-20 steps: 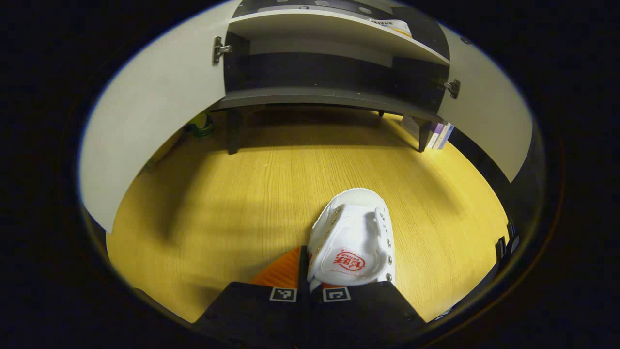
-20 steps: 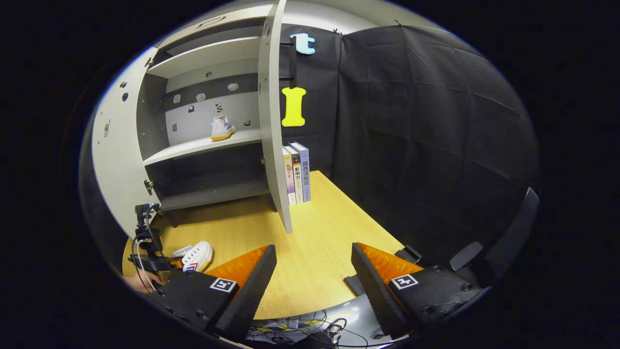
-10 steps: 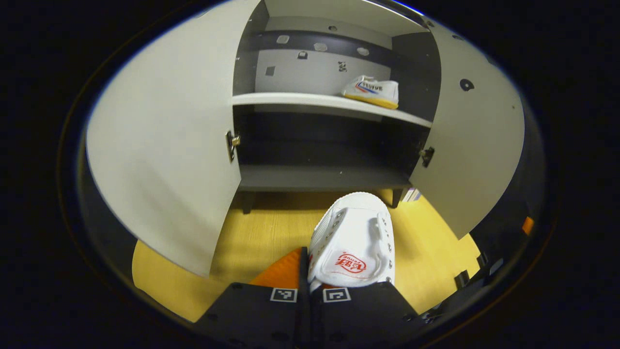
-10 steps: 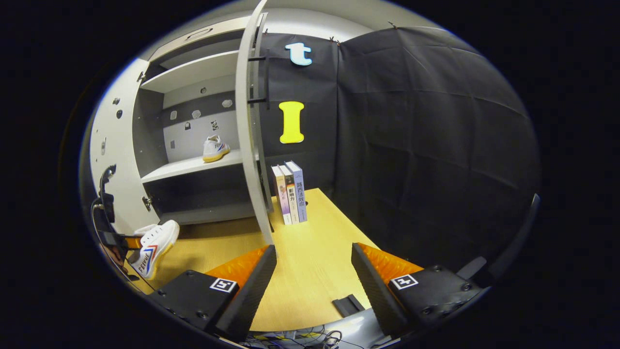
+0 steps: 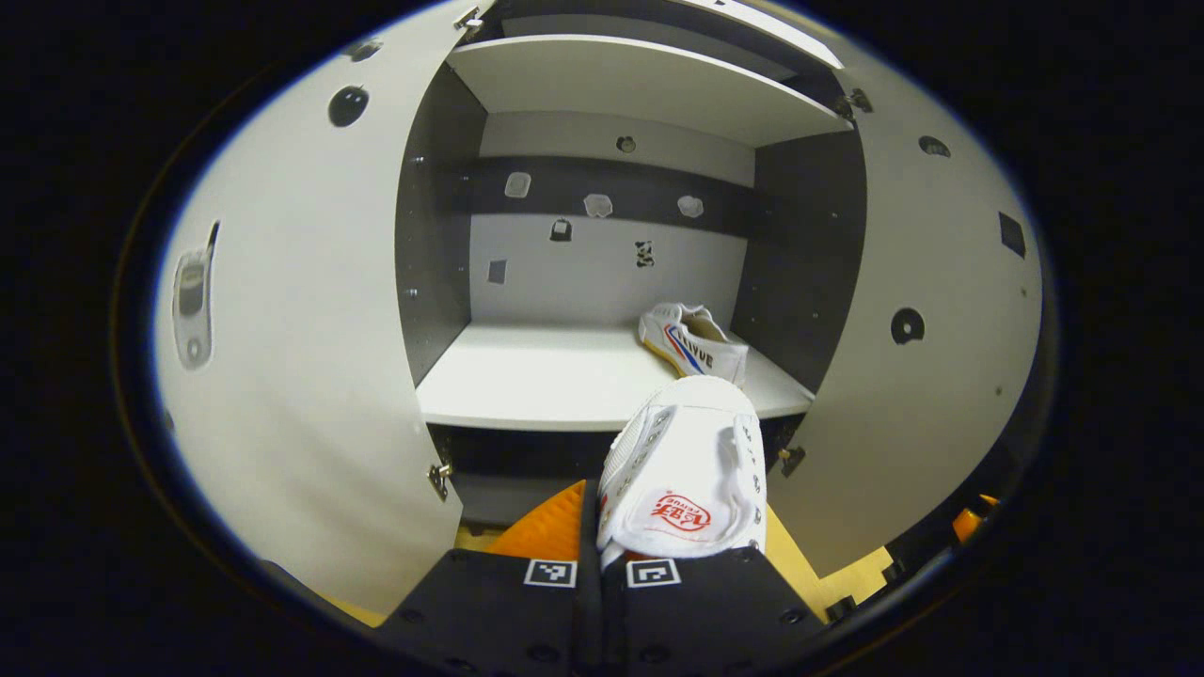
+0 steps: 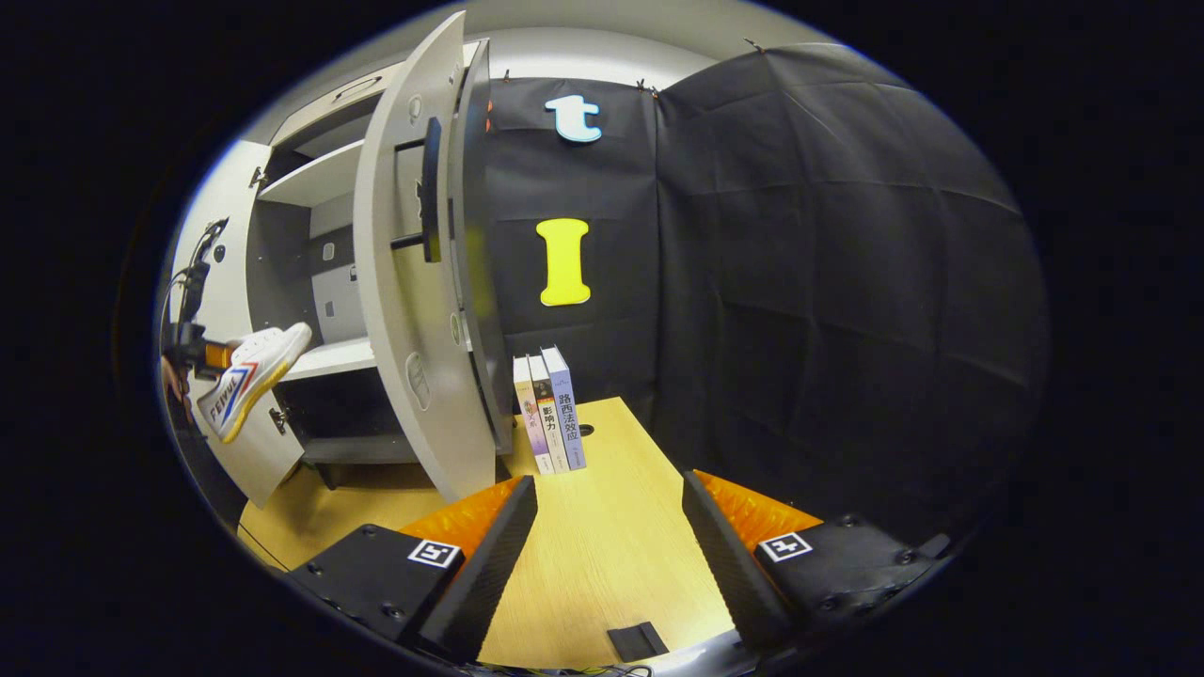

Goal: Grab one shoe with the right hand and put it into the shoe cabinet, grab the other shoe with the left hand and put it into the shoe cabinet; then close the right door with the right hand and the left door with the left hand.

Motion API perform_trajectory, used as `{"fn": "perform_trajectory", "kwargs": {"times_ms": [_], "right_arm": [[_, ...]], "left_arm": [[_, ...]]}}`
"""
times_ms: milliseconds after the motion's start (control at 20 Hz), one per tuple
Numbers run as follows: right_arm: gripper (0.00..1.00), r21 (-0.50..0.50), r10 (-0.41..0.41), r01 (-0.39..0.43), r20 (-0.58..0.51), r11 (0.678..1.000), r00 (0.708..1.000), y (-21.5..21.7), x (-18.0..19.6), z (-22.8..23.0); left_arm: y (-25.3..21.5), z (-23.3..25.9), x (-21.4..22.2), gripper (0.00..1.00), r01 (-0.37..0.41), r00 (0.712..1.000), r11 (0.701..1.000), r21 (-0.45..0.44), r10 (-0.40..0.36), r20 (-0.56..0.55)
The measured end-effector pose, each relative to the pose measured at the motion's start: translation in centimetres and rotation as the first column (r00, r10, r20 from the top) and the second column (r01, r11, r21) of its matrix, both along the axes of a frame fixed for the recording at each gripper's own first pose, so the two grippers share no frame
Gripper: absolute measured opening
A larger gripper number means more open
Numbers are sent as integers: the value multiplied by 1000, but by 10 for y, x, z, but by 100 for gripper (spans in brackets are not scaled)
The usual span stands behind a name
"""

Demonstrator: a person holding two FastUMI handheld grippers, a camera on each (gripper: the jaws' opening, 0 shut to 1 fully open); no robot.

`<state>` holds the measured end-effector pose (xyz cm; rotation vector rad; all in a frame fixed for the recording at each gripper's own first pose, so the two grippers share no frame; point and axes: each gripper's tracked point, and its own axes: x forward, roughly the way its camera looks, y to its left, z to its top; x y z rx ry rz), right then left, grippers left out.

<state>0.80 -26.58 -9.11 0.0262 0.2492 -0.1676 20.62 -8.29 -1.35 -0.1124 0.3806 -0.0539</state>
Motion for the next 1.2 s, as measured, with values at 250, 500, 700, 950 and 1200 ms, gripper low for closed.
{"fn": "perform_trajectory", "kwargs": {"times_ms": [250, 500, 700, 950, 1200], "right_arm": [[99, 48, -12, 12, 16, 999, 1000, -13, 3, 7], [99, 21, -16, 15, 20, 1000, 1000, -24, 4, 12], [99, 30, -47, 47, 7, 998, 999, -33, 3, 12], [99, 8, -83, 83, -6, 996, 997, -39, 3, 13], [99, 16, -99, 99, -8, 995, 995, -40, 5, 12]], "left_arm": [[19, 42, 70, 5, -61, 998, 997, 46, 61, 15], [39, 50, 150, 5, -104, 993, 990, 97, 108, -41], [56, 40, 209, 5, -142, 982, 984, 111, 154, -113], [65, 7, 259, 5, -140, 964, 964, 225, 185, -192], [57, -30, 277, 5, -143, 948, 973, 182, 187, -258]]}}
